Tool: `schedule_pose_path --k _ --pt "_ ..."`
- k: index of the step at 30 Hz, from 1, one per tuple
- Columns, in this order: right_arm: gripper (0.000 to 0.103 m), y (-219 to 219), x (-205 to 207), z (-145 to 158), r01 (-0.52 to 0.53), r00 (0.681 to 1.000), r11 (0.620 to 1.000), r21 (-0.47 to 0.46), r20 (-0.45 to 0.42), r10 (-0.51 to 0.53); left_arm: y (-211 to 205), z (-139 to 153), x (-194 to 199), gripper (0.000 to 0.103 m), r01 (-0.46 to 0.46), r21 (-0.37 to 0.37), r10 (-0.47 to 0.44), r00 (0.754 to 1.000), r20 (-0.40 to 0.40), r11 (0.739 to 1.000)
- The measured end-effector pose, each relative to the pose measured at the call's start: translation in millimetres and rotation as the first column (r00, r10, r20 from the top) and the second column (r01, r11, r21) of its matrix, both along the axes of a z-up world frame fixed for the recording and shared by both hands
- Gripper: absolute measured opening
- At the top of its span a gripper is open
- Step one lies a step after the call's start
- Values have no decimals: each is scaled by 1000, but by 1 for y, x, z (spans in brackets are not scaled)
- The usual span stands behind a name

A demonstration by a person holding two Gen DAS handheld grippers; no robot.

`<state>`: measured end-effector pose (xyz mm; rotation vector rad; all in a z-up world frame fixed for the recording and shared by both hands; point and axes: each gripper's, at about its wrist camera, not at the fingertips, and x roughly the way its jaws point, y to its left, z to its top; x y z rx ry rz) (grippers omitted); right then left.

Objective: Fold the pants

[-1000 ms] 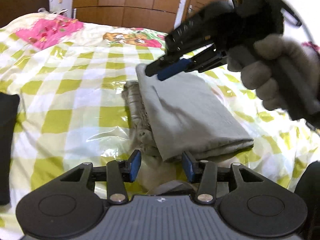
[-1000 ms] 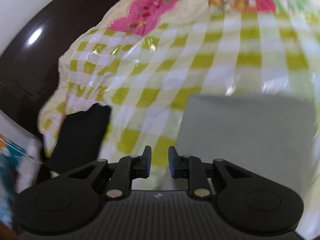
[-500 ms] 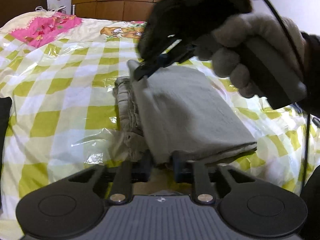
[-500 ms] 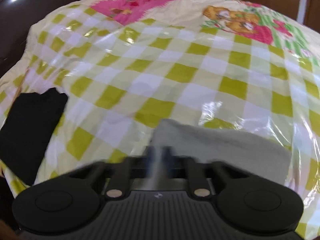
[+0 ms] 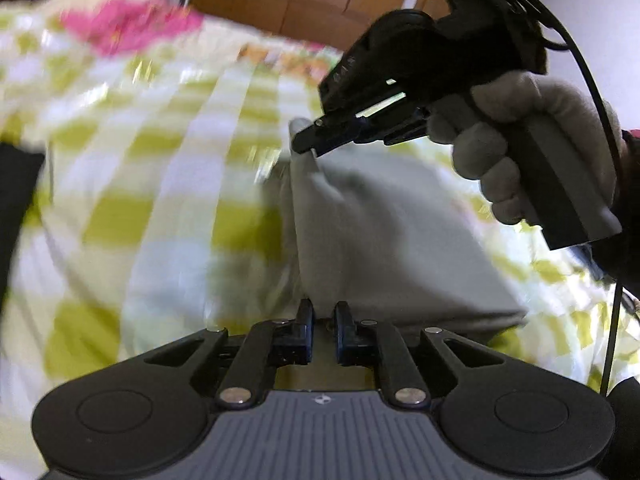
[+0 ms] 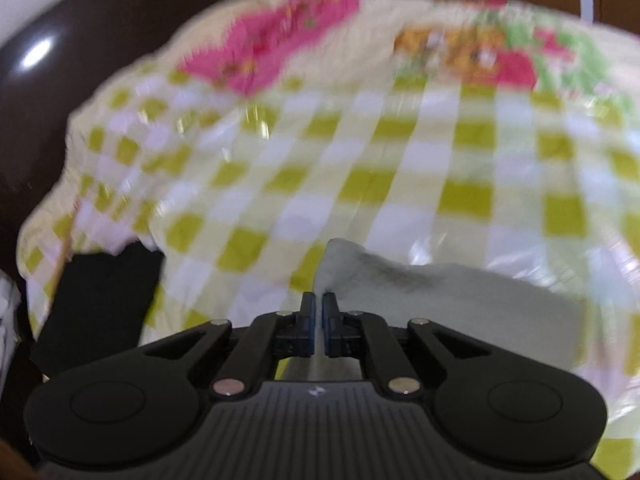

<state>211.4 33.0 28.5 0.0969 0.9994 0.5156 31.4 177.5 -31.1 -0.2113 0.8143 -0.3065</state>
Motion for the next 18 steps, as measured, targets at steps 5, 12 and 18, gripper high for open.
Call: schedule_pose_path --k 5,12,18 --pt "9 13 6 -47 -13 999 1000 0 -32 13 5 -8 -6 26 -18 22 19 999 -32 1000" --pt "21 -32 -15 7 -21 995 997 80 99 13 10 29 -16 27 -47 130 34 994 103 990" --pt "27 -97 -53 24 39 986 999 21 160 -42 -9 46 9 33 1 159 -33 980 198 987"
